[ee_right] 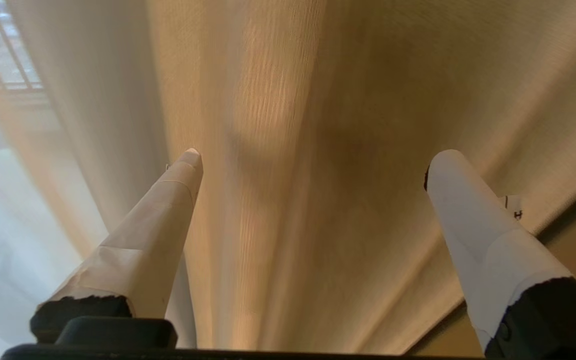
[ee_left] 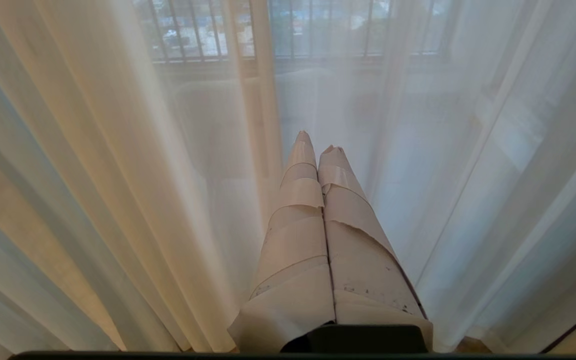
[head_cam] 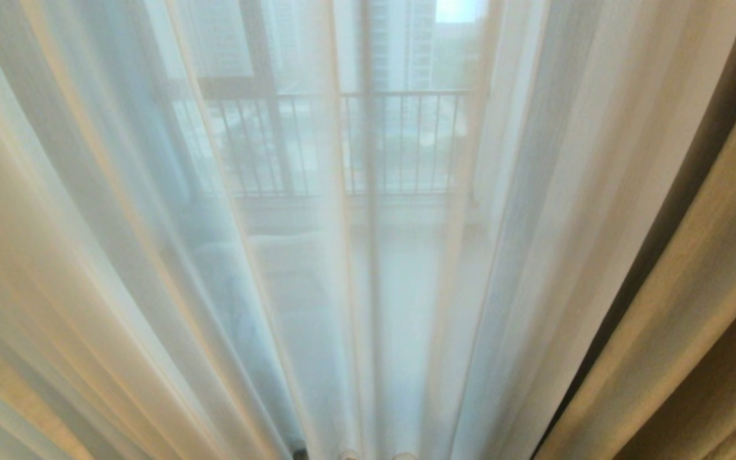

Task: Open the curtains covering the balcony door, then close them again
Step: Close the outer curtains on both sides

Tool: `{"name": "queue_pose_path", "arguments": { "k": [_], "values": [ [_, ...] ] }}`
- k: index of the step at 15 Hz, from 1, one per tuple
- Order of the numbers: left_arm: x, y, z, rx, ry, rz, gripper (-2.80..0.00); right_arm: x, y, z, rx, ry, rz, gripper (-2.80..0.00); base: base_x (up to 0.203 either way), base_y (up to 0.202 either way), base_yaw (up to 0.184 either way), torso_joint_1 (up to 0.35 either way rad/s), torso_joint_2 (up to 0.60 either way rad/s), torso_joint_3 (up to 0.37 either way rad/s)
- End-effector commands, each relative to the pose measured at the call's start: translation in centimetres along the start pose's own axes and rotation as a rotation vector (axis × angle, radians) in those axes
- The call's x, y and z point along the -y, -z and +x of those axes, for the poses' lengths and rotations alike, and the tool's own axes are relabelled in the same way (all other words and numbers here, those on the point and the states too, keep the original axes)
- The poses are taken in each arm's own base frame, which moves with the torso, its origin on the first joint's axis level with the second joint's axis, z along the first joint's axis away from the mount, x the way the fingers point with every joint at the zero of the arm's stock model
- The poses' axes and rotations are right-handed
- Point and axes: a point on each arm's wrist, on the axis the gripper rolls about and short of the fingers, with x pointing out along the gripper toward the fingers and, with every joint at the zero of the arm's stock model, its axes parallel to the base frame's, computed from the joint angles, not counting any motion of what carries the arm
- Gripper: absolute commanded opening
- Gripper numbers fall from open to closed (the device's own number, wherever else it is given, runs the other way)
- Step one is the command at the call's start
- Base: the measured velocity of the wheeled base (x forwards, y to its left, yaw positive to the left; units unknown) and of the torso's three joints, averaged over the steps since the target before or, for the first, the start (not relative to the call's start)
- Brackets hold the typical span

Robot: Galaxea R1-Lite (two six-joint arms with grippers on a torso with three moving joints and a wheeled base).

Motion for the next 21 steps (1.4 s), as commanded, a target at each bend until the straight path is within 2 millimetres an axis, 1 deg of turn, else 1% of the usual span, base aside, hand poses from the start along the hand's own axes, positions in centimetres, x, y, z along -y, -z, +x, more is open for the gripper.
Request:
{"name": "queue_pose_path", "arguments": {
  "k": [1, 5, 8, 11, 13, 17, 21],
  "values": [
    [0.0, 0.0, 0.0, 0.000, 0.000, 0.000, -2.80, 0.1, 0.1, 3.2, -0.039, -0.024, 0.014, 0.00, 0.000, 0.000, 0.000, 0.000, 0.00, 0.000],
    [0.0, 0.0, 0.0, 0.000, -0.001, 0.000, -2.80, 0.2, -0.9, 7.1, -0.015, -0.065, 0.080, 0.00, 0.000, 0.000, 0.000, 0.000, 0.00, 0.000],
    [0.0, 0.0, 0.0, 0.001, -0.001, 0.000, -2.80, 0.2, -1.2, 9.9, -0.008, -0.096, 0.089, 0.00, 0.000, 0.000, 0.000, 0.000, 0.00, 0.000],
    [0.0, 0.0, 0.0, 0.001, -0.001, 0.000, -2.80, 0.0, -1.5, 12.4, 0.001, -0.118, 0.103, 0.00, 0.000, 0.000, 0.000, 0.000, 0.00, 0.000],
    [0.0, 0.0, 0.0, 0.001, 0.000, 0.000, -2.80, -0.2, -1.6, 13.7, 0.003, -0.127, 0.107, 0.00, 0.000, 0.000, 0.000, 0.000, 0.00, 0.000],
    [0.0, 0.0, 0.0, 0.000, 0.001, 0.000, -2.80, -0.6, -1.5, 15.4, 0.020, -0.142, 0.106, 0.00, 0.000, 0.000, 0.000, 0.000, 0.00, 0.000],
    [0.0, 0.0, 0.0, 0.001, 0.001, 0.000, -2.80, -0.8, -1.3, 15.9, 0.019, -0.148, 0.106, 0.00, 0.000, 0.000, 0.000, 0.000, 0.00, 0.000]
  ]
}}
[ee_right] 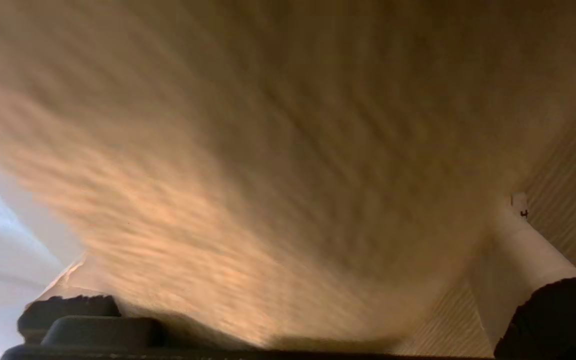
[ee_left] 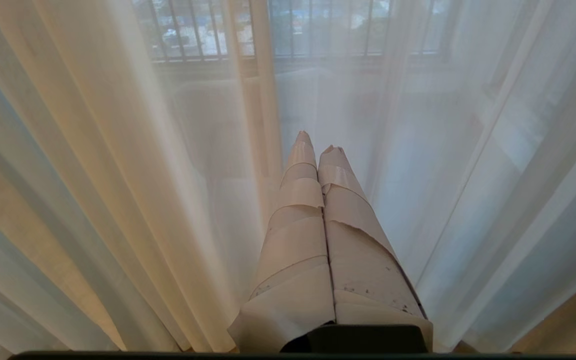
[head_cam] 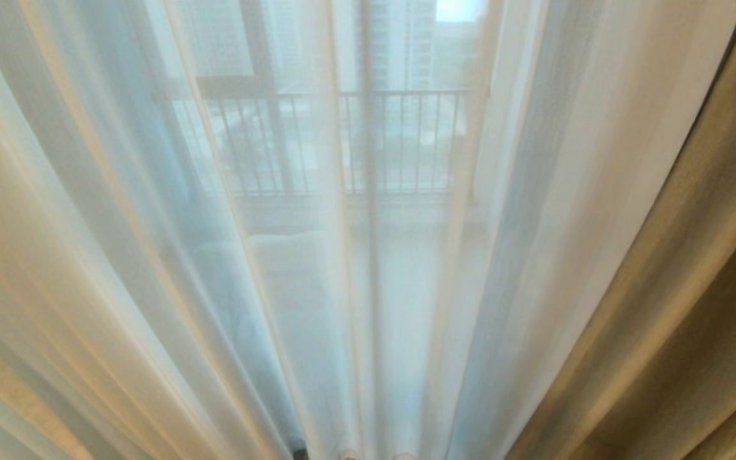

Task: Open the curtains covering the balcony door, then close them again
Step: Close the outer curtains on both sides

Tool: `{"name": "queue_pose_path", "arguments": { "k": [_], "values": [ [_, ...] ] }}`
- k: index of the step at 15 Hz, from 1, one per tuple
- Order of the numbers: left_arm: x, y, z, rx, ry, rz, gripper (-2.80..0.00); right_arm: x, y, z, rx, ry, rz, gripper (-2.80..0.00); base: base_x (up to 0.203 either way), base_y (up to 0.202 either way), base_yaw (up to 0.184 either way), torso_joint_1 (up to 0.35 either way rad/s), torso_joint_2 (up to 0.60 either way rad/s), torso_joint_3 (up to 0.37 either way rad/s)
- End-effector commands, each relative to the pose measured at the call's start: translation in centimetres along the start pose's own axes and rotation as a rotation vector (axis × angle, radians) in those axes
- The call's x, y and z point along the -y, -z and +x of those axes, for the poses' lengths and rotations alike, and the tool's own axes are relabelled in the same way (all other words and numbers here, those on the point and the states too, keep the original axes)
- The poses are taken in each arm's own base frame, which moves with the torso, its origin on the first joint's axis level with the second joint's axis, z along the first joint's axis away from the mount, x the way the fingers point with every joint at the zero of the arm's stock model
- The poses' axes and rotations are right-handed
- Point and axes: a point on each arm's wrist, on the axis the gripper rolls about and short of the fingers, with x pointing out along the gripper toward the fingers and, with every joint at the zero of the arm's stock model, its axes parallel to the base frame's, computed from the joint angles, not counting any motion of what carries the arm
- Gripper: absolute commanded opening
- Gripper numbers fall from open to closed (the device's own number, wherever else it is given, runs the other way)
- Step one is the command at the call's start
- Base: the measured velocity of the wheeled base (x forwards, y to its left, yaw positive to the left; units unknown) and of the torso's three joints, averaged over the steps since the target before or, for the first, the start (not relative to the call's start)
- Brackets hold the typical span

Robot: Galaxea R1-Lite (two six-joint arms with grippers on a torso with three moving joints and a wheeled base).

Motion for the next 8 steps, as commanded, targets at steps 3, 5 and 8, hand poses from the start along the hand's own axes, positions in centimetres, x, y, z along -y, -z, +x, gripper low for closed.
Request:
{"name": "queue_pose_path", "arguments": {
  "k": [3, 5, 8],
  "values": [
    [0.0, 0.0, 0.0, 0.000, -0.002, 0.000, -2.80, 0.0, 0.0, 0.0, -0.005, 0.001, -0.002, -2.80, 0.000, 0.000, 0.000, 0.000, 0.00, 0.000],
    [0.0, 0.0, 0.0, 0.001, -0.002, 0.001, -2.80, -0.1, -0.4, -0.6, 0.010, 0.003, -0.007, -2.80, 0.000, 0.000, 0.000, 0.000, 0.00, 0.000],
    [0.0, 0.0, 0.0, 0.000, -0.001, 0.000, -2.80, -0.3, -0.9, -1.8, 0.015, 0.005, -0.013, -2.80, 0.000, 0.000, 0.000, 0.000, 0.00, 0.000]
  ]
}}
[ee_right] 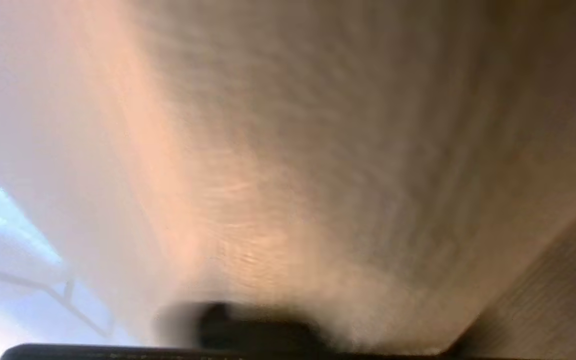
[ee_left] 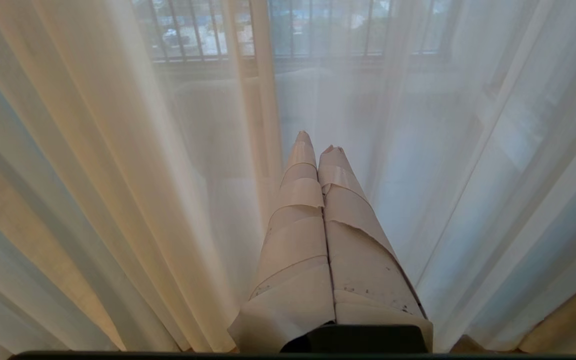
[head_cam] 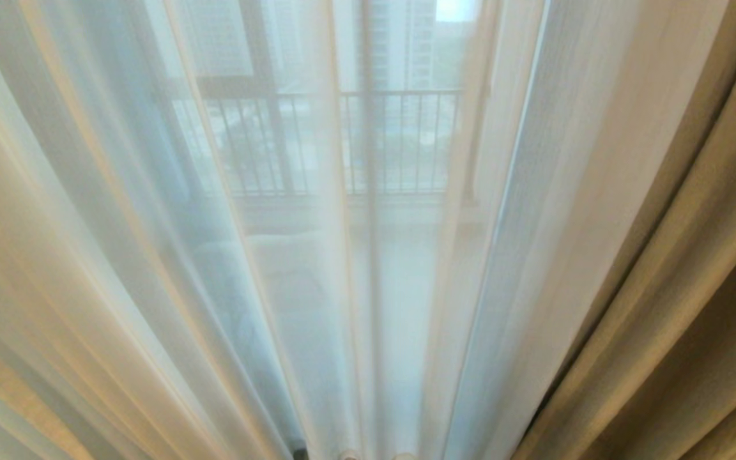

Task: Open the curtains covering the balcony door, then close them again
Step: Close the outer curtains on both sides

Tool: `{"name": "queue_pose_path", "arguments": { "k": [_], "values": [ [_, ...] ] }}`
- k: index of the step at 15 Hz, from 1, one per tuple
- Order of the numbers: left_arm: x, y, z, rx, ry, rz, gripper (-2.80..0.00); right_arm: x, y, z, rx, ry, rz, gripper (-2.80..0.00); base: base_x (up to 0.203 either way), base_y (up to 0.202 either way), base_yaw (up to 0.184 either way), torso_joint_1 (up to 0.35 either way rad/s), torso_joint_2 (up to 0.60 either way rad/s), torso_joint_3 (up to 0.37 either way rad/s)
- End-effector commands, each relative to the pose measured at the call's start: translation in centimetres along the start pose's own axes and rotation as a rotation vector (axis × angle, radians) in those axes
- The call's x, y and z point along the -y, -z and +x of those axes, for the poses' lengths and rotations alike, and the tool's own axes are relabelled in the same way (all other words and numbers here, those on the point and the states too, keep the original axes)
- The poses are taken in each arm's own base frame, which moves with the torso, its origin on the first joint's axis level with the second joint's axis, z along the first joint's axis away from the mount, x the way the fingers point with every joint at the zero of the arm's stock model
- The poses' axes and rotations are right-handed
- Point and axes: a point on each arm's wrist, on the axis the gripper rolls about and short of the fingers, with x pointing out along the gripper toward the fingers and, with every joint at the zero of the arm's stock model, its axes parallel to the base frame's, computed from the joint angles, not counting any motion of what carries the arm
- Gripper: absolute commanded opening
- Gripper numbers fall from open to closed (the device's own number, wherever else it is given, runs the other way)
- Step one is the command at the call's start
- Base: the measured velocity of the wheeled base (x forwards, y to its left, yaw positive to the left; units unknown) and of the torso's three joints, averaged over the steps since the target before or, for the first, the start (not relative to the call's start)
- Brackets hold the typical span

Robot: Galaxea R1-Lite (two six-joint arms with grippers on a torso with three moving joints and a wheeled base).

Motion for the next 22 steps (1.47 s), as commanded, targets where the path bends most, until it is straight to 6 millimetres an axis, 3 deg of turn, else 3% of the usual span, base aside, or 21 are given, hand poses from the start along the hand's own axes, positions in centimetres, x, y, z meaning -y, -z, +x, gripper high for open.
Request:
{"name": "queue_pose_path", "arguments": {
  "k": [1, 5, 11, 18, 22],
  "values": [
    [0.0, 0.0, 0.0, 0.000, 0.000, 0.000, -2.80, -0.3, -0.3, -1.5, -0.002, 0.002, -0.001, -2.80, 0.000, 0.000, 0.000, 0.000, 0.00, 0.000],
    [0.0, 0.0, 0.0, 0.000, -0.001, 0.000, -2.80, -0.8, -1.3, -3.8, 0.030, 0.001, -0.009, -2.80, 0.000, 0.000, 0.000, 0.000, 0.00, 0.000],
    [0.0, 0.0, 0.0, 0.002, -0.001, 0.000, -2.80, -3.6, -3.1, -5.9, 0.099, -0.094, -0.015, -2.80, 0.000, 0.000, 0.000, 0.000, 0.00, 0.000],
    [0.0, 0.0, 0.0, 0.001, 0.000, 0.000, -2.80, -7.5, -4.7, -8.5, 0.165, -0.259, -0.011, -2.80, 0.000, 0.000, 0.000, 0.000, 0.00, 0.000],
    [0.0, 0.0, 0.0, 0.001, -0.001, 0.000, -2.80, -10.6, -4.2, -9.7, 0.170, -0.395, -0.045, -2.80, 0.000, 0.000, 0.000, 0.000, 0.00, 0.000]
  ]
}}
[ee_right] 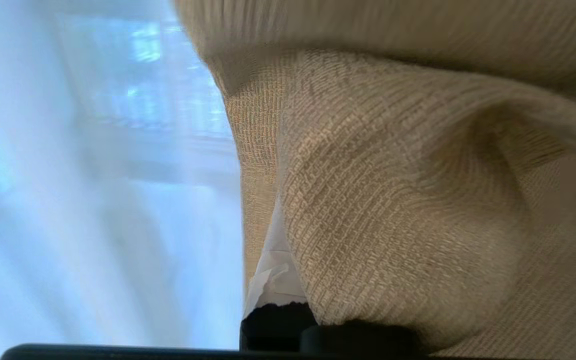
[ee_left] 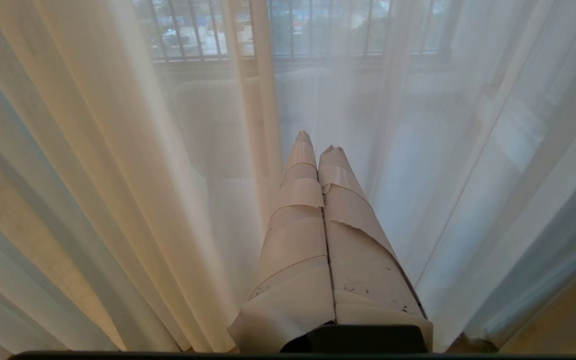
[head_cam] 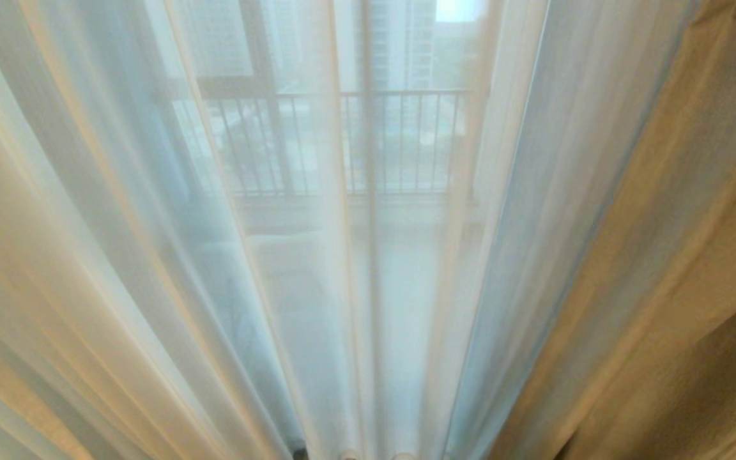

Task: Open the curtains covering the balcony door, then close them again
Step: Close the outer curtains on both sides

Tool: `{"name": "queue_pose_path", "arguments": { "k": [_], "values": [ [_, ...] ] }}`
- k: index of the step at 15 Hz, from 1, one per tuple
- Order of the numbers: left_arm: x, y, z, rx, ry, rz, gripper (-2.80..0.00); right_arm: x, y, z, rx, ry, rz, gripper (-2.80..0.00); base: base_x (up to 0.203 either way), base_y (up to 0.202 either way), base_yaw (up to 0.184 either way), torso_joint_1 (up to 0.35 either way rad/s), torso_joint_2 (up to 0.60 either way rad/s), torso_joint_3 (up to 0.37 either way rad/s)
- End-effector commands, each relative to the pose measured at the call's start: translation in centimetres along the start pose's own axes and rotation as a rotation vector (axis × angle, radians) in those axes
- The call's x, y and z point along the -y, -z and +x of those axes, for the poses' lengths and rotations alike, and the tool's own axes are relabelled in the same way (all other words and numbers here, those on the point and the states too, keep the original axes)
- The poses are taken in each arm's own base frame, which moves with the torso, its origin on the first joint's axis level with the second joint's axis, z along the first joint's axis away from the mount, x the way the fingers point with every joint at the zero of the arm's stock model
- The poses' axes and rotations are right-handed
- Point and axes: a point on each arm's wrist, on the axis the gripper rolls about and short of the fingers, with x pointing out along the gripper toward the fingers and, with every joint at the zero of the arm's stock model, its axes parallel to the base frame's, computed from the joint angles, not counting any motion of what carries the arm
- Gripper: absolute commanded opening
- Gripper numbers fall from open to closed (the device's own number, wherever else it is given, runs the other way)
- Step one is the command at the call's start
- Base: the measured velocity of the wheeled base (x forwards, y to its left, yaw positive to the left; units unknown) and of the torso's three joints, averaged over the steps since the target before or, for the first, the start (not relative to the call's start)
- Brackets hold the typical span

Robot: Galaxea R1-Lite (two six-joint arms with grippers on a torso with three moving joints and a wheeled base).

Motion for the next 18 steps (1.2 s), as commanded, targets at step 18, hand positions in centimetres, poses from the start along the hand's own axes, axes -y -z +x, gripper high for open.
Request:
{"name": "queue_pose_path", "arguments": {
  "k": [18],
  "values": [
    [0.0, 0.0, 0.0, 0.001, -0.001, 0.000, -2.80, -15.6, 2.9, 5.2, 0.038, -0.157, -0.035, -2.80, 0.000, 0.000, 0.000, 0.000, 0.00, 0.000]
  ]
}}
